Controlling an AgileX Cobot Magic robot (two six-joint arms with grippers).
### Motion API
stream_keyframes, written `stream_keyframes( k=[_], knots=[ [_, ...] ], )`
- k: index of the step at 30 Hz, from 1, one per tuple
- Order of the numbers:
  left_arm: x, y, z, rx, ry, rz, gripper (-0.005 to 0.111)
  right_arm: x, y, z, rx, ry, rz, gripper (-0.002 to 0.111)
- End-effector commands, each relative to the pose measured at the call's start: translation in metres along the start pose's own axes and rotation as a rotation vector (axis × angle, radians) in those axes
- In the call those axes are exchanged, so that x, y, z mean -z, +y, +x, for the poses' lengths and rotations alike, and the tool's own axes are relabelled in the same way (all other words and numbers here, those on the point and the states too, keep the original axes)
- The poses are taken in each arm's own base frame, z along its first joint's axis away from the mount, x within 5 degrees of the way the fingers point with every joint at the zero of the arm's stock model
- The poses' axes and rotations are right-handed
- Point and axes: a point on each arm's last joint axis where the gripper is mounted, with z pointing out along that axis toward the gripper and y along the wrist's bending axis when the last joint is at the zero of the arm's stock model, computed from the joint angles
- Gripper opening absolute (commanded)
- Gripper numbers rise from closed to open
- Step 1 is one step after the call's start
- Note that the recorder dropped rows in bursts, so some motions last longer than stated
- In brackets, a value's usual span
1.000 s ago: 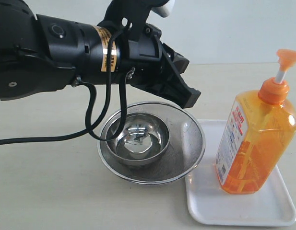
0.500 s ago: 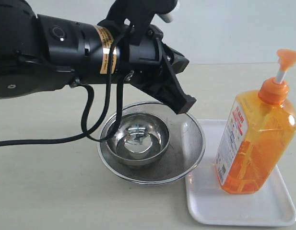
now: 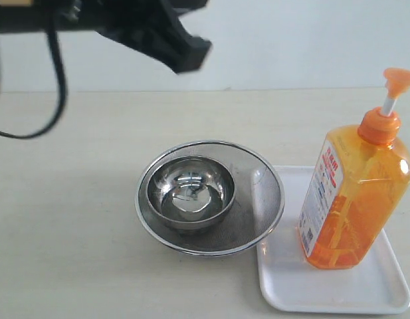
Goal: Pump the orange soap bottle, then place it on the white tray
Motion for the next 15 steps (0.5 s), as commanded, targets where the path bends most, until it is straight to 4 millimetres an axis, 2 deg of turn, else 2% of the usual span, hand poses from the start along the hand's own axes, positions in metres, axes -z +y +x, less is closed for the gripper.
stream_keyframes(
  k=[1, 6, 9, 11, 15],
  knots=[
    [0.049, 0.022, -0.011, 0.154, -0.008, -0.083, 0.005, 0.000, 0.000, 0.001, -0.006, -0.009, 0.001, 0.000],
    [0.103, 0.040, -0.011, 0.245, 0.032, -0.180, 0.005, 0.000, 0.000, 0.001, -0.006, -0.009, 0.001, 0.000],
    [0.128, 0.048, -0.006, 0.246, -0.022, -0.243, 0.005, 0.000, 0.000, 0.001, -0.006, -0.009, 0.001, 0.000],
    [0.136, 0.051, 0.001, 0.239, -0.059, -0.274, 0.005, 0.000, 0.000, 0.001, -0.006, -0.009, 0.001, 0.000],
    [0.152, 0.052, 0.028, 0.243, -0.124, -0.341, 0.005, 0.000, 0.000, 0.001, -0.006, -0.009, 0.001, 0.000]
  ],
)
